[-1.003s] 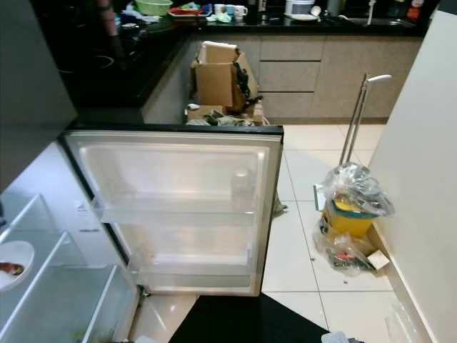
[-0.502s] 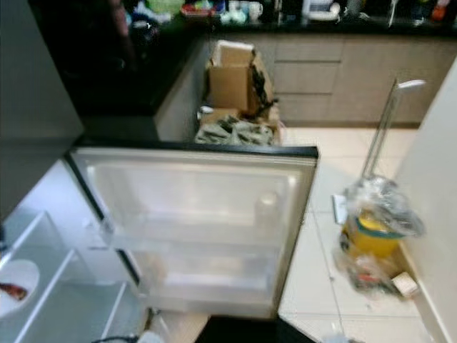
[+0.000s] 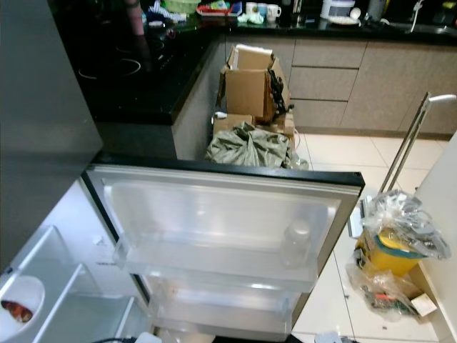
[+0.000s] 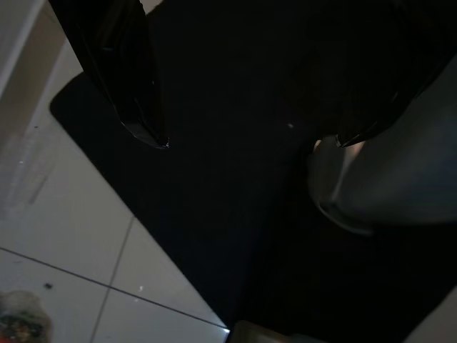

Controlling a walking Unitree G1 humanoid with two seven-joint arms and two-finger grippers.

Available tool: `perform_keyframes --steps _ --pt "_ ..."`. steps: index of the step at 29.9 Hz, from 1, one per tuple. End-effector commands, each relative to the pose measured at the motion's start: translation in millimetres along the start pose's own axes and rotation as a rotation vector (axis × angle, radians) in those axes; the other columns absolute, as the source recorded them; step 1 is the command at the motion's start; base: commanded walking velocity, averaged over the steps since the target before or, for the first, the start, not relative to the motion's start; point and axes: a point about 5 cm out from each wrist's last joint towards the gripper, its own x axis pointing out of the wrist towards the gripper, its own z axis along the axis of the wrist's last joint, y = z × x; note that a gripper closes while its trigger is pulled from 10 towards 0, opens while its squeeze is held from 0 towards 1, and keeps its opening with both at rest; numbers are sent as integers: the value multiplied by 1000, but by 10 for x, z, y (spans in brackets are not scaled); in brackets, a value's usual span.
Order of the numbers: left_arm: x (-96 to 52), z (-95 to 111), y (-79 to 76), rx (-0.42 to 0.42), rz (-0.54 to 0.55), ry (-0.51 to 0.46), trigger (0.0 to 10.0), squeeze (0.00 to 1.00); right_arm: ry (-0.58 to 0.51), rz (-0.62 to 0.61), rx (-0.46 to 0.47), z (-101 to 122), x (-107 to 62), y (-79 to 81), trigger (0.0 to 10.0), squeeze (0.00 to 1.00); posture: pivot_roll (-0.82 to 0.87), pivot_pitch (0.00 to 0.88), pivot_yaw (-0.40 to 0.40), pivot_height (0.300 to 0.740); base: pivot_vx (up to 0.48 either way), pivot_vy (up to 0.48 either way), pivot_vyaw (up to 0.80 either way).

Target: Restocking fridge

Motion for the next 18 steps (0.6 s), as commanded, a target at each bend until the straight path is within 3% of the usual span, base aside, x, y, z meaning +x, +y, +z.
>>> perform_keyframes --steps 1,10,18 --pt "0 -98 -77 -20 -20 34 10000 0 8 -16 2 -19 -10 -48 10000 0 -52 19 -6 740 0 0 0" --pt "2 -105 -91 -23 -23 37 10000 0 15 -16 7 -39 -13 -49 10000 0 -53 21 -7 740 0 0 0" --pt "2 -102 -88 -22 -17 35 10000 0 20 -17 2 -39 -14 -62 10000 0 -52 20 -11 740 0 0 -753"
